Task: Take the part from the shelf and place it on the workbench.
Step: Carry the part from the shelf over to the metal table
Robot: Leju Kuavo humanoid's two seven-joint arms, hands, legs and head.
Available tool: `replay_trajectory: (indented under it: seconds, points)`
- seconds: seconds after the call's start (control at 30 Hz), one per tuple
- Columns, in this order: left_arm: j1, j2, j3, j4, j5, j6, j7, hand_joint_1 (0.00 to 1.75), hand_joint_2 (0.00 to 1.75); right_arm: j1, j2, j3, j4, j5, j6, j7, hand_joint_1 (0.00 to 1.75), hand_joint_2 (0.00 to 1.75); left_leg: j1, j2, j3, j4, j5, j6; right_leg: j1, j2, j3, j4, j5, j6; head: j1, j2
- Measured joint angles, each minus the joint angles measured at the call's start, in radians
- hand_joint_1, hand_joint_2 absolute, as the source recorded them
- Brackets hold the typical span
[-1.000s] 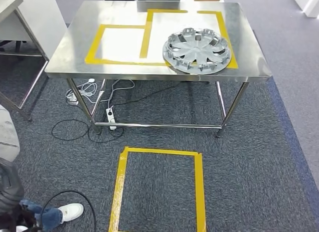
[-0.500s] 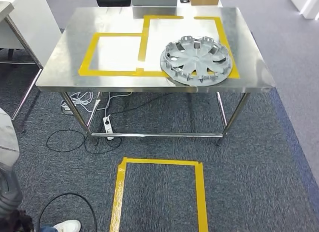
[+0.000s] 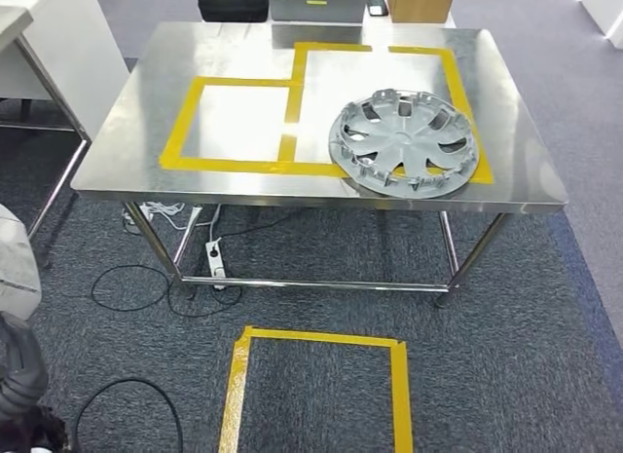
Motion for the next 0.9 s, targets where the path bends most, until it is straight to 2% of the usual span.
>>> replay_trajectory:
  seconds: [0.07,0.1,0.13,0.17,0.2,0.27,0.3,0.33,0.37,0.4,0.43,0.47,0.5,0.53,0.6,0.63,0.67,0.73,0.77,0.8,0.83,0.9]
  points:
    - [-0.002,0.000,0.000,-0.001,0.000,0.000,0.000,1.75,1.75,-0.002,0.000,0.000,0.000,0.000,0.000,0.000,0.00,0.00,0.000,0.001,-0.003,0.030,0.015,-0.012,-0.002,0.002,0.025,-0.012,-0.005,-0.012,0.000,0.000]
    - [-0.003,0.000,-0.001,-0.001,-0.001,0.000,0.000,1.75,1.75,-0.003,0.000,0.000,0.000,0.000,0.000,0.000,0.00,0.00,0.000,0.001,-0.020,0.072,0.030,-0.017,-0.005,0.003,0.041,-0.022,-0.010,-0.018,-0.002,0.000]
    - [-0.005,0.001,-0.001,-0.001,-0.001,0.000,0.001,1.75,1.75,-0.004,-0.001,0.001,-0.001,0.000,-0.001,0.000,0.00,0.00,0.001,0.002,-0.052,0.129,0.037,-0.021,-0.008,0.004,0.059,-0.032,-0.016,-0.023,-0.004,0.000]
    - [-0.005,0.001,-0.001,-0.001,-0.001,-0.001,0.002,1.75,1.75,-0.004,-0.001,0.001,-0.001,0.000,-0.001,0.000,0.00,0.00,0.003,0.003,-0.092,0.189,0.030,-0.025,-0.009,0.003,0.076,-0.041,-0.023,-0.027,-0.006,0.000]
    - [-0.004,0.001,-0.002,-0.001,-0.002,-0.001,0.002,1.75,1.75,-0.005,-0.001,0.001,-0.001,0.000,-0.001,0.000,0.00,0.00,0.005,0.004,-0.134,0.241,0.006,-0.029,-0.010,0.004,0.091,-0.046,-0.032,-0.030,-0.008,0.000]
    - [-0.003,0.002,-0.002,-0.001,-0.002,-0.002,0.004,1.75,1.75,-0.004,-0.001,0.001,-0.001,0.000,-0.001,0.002,0.00,0.00,0.009,0.004,-0.201,0.288,-0.056,-0.035,-0.010,0.007,0.120,-0.051,-0.053,-0.030,-0.007,0.000]
    - [-0.002,0.002,-0.002,-0.001,-0.003,-0.003,0.004,1.75,1.75,-0.003,-0.001,0.001,-0.001,0.000,0.000,0.003,0.00,0.00,0.009,0.005,-0.219,0.279,-0.066,-0.036,-0.011,0.008,0.136,-0.051,-0.065,-0.028,-0.007,0.000]
    - [-0.002,0.003,-0.002,-0.001,-0.003,-0.004,0.005,1.75,1.75,-0.003,0.000,0.001,0.000,0.000,0.000,0.004,0.00,0.00,0.009,0.005,-0.226,0.245,-0.047,-0.036,-0.012,0.009,0.152,-0.051,-0.078,-0.026,-0.008,0.000]
    - [-0.001,0.003,-0.002,-0.001,-0.004,-0.005,0.005,1.75,1.75,-0.003,0.000,0.001,0.000,0.000,0.000,0.004,0.00,0.00,0.010,0.007,-0.225,0.195,0.000,-0.036,-0.012,0.009,0.166,-0.051,-0.091,-0.023,-0.008,0.000]
    - [0.000,0.003,-0.003,-0.001,-0.005,-0.007,0.006,1.75,1.75,-0.003,0.000,0.001,0.000,0.000,0.000,0.004,0.00,0.00,0.009,0.010,-0.221,0.140,0.060,-0.034,-0.012,0.009,0.180,-0.051,-0.104,-0.019,-0.008,0.000]
    - [0.001,0.003,-0.003,-0.001,-0.006,-0.008,0.007,1.75,1.75,-0.003,0.000,0.001,0.000,0.000,0.000,0.003,0.00,0.00,0.008,0.012,-0.217,0.097,0.096,-0.031,-0.011,0.010,0.190,-0.051,-0.117,-0.013,-0.009,0.000]
    - [0.002,0.003,-0.003,0.000,-0.007,-0.008,0.009,1.75,1.75,-0.004,0.000,0.001,-0.001,0.000,0.000,0.003,0.00,0.00,0.006,0.015,-0.213,0.072,0.117,-0.026,-0.009,0.009,0.198,-0.054,-0.129,-0.007,-0.010,0.000]
    - [0.003,0.003,-0.003,0.000,-0.009,-0.008,0.010,1.75,1.75,-0.005,0.000,0.002,-0.001,0.000,0.000,0.003,0.00,0.00,0.005,0.015,-0.211,0.061,0.119,-0.020,-0.008,0.009,0.209,-0.053,-0.134,0.001,-0.010,0.000]
    - [0.003,0.004,-0.003,0.000,-0.010,-0.009,0.011,1.75,1.75,-0.006,0.000,0.003,-0.001,0.000,0.001,0.004,0.00,0.00,0.005,0.013,-0.203,0.059,0.108,-0.012,-0.007,0.008,0.219,-0.054,-0.138,0.008,-0.010,0.000]
    - [0.004,0.004,-0.003,0.000,-0.011,-0.010,0.013,1.75,1.75,-0.008,0.000,0.006,-0.001,0.000,0.002,0.004,0.00,0.00,0.007,0.010,-0.182,0.050,0.118,0.004,-0.009,0.005,0.231,-0.039,-0.141,0.019,-0.008,0.000]
    - [0.004,0.004,-0.002,0.000,-0.011,-0.011,0.014,1.75,1.75,-0.009,0.000,0.007,-0.001,-0.001,0.003,0.004,0.00,0.00,0.008,0.010,-0.172,0.048,0.117,0.010,-0.009,0.005,0.215,-0.009,-0.148,0.022,-0.006,0.000]
    - [0.004,0.004,-0.002,0.000,-0.012,-0.012,0.015,1.75,1.75,-0.011,0.000,0.008,-0.001,-0.001,0.003,0.004,0.00,0.00,0.008,0.011,-0.164,0.046,0.114,0.015,-0.009,0.005,0.181,0.042,-0.163,0.025,-0.005,0.000]
    - [0.005,0.003,-0.002,0.000,-0.013,-0.014,0.016,1.75,1.75,-0.012,0.000,0.010,-0.001,-0.001,0.003,0.005,0.00,0.00,0.007,0.010,-0.156,0.046,0.101,0.020,-0.009,0.005,0.086,0.168,-0.208,0.028,-0.001,0.000]
    - [0.006,0.003,-0.002,0.000,-0.014,-0.014,0.016,1.75,1.75,-0.011,0.000,0.010,-0.001,-0.001,0.003,0.005,0.00,0.00,0.007,0.009,-0.149,0.045,0.093,0.021,-0.009,0.005,0.044,0.207,-0.227,0.028,-0.001,0.000]
    - [0.007,0.002,-0.002,0.000,-0.014,-0.014,0.016,1.75,1.75,-0.008,0.000,0.010,-0.001,-0.002,0.003,0.006,0.00,0.00,0.006,0.007,-0.140,0.045,0.084,0.021,-0.009,0.005,0.017,0.215,-0.230,0.027,0.000,0.000]
    - [0.008,0.002,-0.002,0.000,-0.015,-0.015,0.016,1.75,1.75,-0.006,0.000,0.010,-0.001,-0.002,0.003,0.006,0.00,0.00,0.006,0.006,-0.128,0.045,0.074,0.021,-0.008,0.005,0.005,0.193,-0.211,0.024,0.000,0.000]
    - [0.008,0.001,-0.002,0.000,-0.017,-0.016,0.017,1.75,1.75,-0.001,0.000,0.010,-0.001,-0.003,0.003,0.007,0.00,0.00,0.005,0.005,-0.099,0.044,0.052,0.018,-0.005,0.005,0.015,0.088,-0.111,0.014,-0.001,0.000]
